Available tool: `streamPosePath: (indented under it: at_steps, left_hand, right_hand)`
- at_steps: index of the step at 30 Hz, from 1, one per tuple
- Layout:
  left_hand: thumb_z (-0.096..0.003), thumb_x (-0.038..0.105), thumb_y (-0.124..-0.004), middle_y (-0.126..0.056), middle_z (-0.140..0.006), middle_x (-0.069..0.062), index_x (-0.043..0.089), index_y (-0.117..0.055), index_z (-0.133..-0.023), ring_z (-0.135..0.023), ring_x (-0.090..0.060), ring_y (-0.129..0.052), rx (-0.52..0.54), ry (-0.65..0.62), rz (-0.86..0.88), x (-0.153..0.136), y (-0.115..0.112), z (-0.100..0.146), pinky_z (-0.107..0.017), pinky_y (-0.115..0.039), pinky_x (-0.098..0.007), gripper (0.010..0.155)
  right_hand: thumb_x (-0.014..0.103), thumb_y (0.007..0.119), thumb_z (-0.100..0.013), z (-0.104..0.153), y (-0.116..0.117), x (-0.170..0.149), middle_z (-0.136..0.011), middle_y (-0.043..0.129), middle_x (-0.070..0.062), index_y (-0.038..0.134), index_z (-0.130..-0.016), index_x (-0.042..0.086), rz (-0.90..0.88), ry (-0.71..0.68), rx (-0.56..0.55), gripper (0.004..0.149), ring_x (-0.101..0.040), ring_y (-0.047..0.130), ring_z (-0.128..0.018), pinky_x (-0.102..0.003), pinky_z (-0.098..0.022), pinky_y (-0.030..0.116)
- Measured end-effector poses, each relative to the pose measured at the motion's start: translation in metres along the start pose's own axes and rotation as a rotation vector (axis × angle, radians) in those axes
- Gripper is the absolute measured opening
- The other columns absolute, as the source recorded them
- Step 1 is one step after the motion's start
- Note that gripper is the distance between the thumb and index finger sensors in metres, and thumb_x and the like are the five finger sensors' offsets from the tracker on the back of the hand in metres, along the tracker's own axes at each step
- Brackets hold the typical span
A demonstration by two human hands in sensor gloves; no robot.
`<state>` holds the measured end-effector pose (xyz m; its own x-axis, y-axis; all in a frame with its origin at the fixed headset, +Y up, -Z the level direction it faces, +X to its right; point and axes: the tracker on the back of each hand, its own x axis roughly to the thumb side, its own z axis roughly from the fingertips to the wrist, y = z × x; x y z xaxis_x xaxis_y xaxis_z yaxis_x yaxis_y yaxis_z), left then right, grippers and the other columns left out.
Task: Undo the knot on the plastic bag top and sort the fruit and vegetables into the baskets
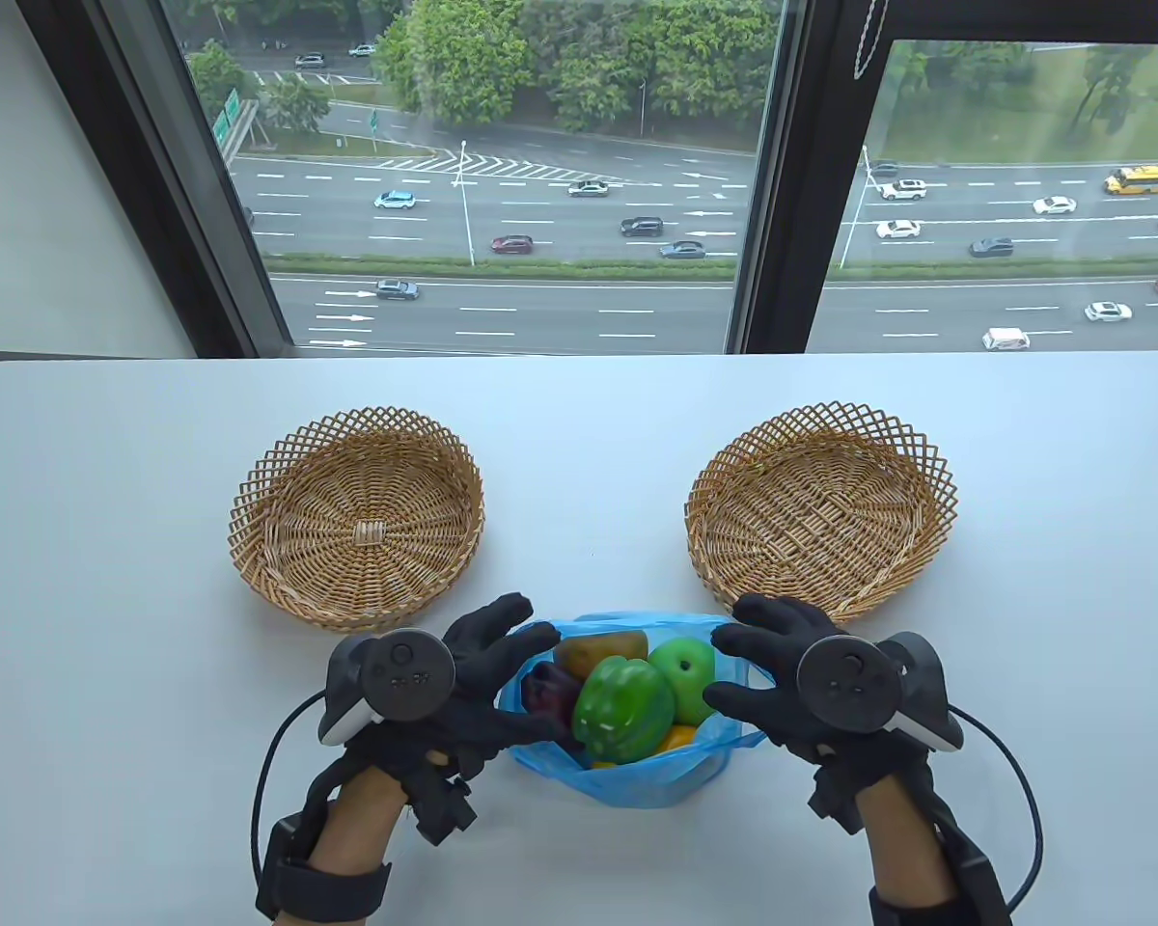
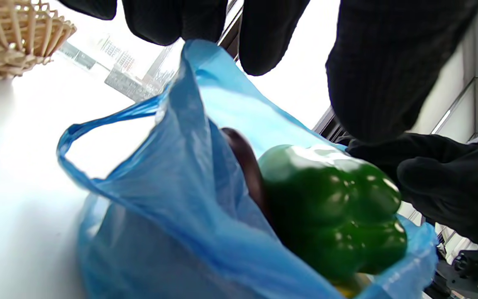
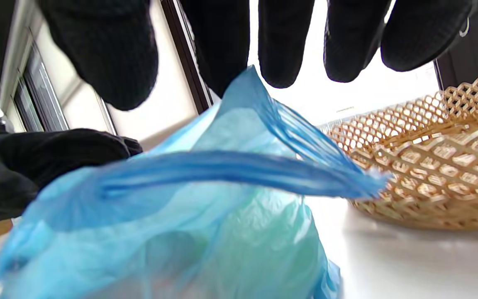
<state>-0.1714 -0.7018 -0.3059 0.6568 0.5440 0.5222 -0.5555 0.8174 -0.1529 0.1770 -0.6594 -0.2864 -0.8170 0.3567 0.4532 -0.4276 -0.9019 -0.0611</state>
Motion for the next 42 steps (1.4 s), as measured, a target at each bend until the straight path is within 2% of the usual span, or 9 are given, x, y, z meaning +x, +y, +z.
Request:
streamPosePath:
  at_steps: [3,6,8,9,13,19,25,35,42]
  left_hand:
    - [-0.0354,0.054,-0.096,-0.057,-0.118,-0.010,0.026,-0.070,-0.106,-0.104,-0.042,-0.058,0.132,-0.100,-0.158,0.017,0.004,0.005,-0.071,-0.052,-0.067,0.080]
    - [-0.0351,0.053,-0.097,-0.079,-0.104,-0.003,0.030,-0.079,-0.099,-0.094,-0.035,-0.076,0.189,-0.180,-0.283,0.033,0.004,0.009,-0.070,-0.060,-0.063,0.071]
    - [-0.0333,0.057,-0.097,-0.083,-0.101,-0.001,0.030,-0.079,-0.099,-0.092,-0.034,-0.079,0.142,-0.170,-0.327,0.035,0.001,0.008,-0.070,-0.062,-0.062,0.073]
    - [-0.0325,0.059,-0.097,-0.081,-0.104,-0.002,0.030,-0.076,-0.101,-0.095,-0.034,-0.077,0.084,-0.141,-0.336,0.034,-0.003,0.006,-0.071,-0.060,-0.063,0.077]
    - [-0.0308,0.066,-0.093,-0.066,-0.117,-0.005,0.027,-0.060,-0.111,-0.106,-0.037,-0.062,-0.078,-0.050,-0.270,0.018,-0.014,-0.001,-0.073,-0.053,-0.066,0.095]
    - [-0.0308,0.069,-0.091,-0.056,-0.121,-0.009,0.025,-0.050,-0.115,-0.109,-0.040,-0.051,-0.226,0.031,-0.112,-0.002,-0.030,-0.008,-0.073,-0.049,-0.067,0.103]
    - [-0.0268,0.067,-0.093,-0.044,-0.123,-0.012,0.029,-0.033,-0.116,-0.109,-0.046,-0.049,-0.280,0.044,-0.181,-0.004,-0.041,-0.009,-0.073,-0.048,-0.068,0.114]
    - [-0.0315,0.063,-0.094,-0.029,-0.122,-0.014,0.028,-0.011,-0.112,-0.102,-0.050,-0.062,-0.298,0.053,-0.212,-0.005,-0.054,-0.011,-0.070,-0.054,-0.068,0.121]
    - [-0.0309,0.069,-0.090,-0.034,-0.122,-0.015,0.030,-0.012,-0.113,-0.097,-0.051,-0.072,-0.226,0.063,-0.180,-0.001,-0.033,-0.006,-0.067,-0.060,-0.067,0.120]
  right_hand:
    - [0.049,0.090,-0.049,0.005,-0.004,0.015,-0.110,0.070,-0.014,0.078,-0.101,0.019,0.073,-0.114,-0.160,0.061,-0.057,0.070,-0.096,-0.071,-0.061,0.065]
    - [0.045,0.093,-0.048,0.008,-0.002,0.034,-0.101,0.082,-0.009,0.080,-0.098,0.022,0.085,-0.231,-0.197,0.057,-0.043,0.082,-0.090,-0.065,-0.060,0.072]
    - [0.046,0.095,-0.046,0.005,0.004,0.041,-0.096,0.087,-0.011,0.082,-0.097,0.019,0.054,-0.268,-0.115,0.058,-0.041,0.087,-0.085,-0.064,-0.058,0.074]
    - [0.048,0.095,-0.045,0.002,0.010,0.041,-0.097,0.086,-0.013,0.079,-0.099,0.017,0.048,-0.252,-0.031,0.065,-0.043,0.086,-0.085,-0.065,-0.058,0.074]
    - [0.064,0.091,-0.041,-0.006,0.029,0.024,-0.111,0.068,-0.024,0.059,-0.114,0.005,0.128,-0.151,0.168,0.098,-0.051,0.071,-0.097,-0.068,-0.063,0.068]
    - [0.066,0.090,-0.040,-0.014,0.048,-0.005,-0.114,0.059,-0.029,0.051,-0.116,0.001,-0.019,-0.053,0.348,0.108,-0.054,0.064,-0.100,-0.070,-0.064,0.063]
    - [0.063,0.094,-0.039,-0.015,0.056,-0.004,-0.115,0.052,-0.031,0.044,-0.117,-0.001,0.056,-0.038,0.386,0.112,-0.056,0.062,-0.101,-0.069,-0.065,0.063]
    - [0.060,0.094,-0.041,-0.016,0.065,-0.010,-0.117,0.043,-0.032,0.034,-0.118,0.001,0.090,-0.007,0.448,0.115,-0.058,0.064,-0.099,-0.069,-0.065,0.063]
    - [0.063,0.093,-0.042,-0.012,0.047,-0.011,-0.117,0.043,-0.033,0.037,-0.119,0.003,0.002,-0.006,0.403,0.113,-0.061,0.061,-0.099,-0.071,-0.064,0.062]
